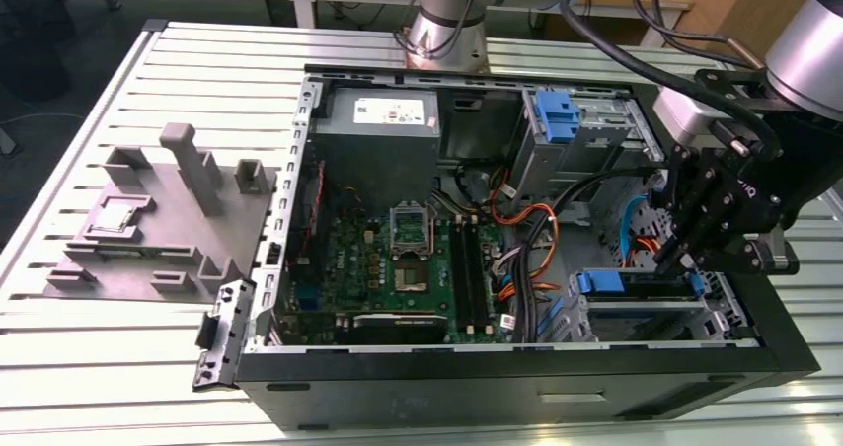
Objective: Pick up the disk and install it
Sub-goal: 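Insert the first disk wire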
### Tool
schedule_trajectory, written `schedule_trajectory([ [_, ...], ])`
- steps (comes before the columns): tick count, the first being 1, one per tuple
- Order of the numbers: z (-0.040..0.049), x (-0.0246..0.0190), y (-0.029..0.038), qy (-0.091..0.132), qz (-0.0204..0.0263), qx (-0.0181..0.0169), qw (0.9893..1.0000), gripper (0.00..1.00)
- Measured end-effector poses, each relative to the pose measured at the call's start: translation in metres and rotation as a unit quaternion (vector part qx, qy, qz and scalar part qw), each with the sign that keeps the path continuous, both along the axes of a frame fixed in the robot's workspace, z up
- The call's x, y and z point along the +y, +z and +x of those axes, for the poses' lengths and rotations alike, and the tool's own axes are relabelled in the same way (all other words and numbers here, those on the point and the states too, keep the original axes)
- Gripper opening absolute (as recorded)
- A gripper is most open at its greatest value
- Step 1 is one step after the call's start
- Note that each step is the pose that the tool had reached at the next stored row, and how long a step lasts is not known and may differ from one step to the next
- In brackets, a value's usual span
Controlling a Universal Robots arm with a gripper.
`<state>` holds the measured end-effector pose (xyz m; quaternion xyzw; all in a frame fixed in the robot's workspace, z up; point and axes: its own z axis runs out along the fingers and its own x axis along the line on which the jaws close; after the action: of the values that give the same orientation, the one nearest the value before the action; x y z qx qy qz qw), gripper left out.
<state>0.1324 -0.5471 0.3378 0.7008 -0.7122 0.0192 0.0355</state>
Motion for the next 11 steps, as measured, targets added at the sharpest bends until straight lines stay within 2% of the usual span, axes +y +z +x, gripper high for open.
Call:
schedule_trajectory([
  [11, 0.0000, -0.0002, -0.0035, -0.010, 0.0000, 0.0000, 1.0000, 0.17],
])
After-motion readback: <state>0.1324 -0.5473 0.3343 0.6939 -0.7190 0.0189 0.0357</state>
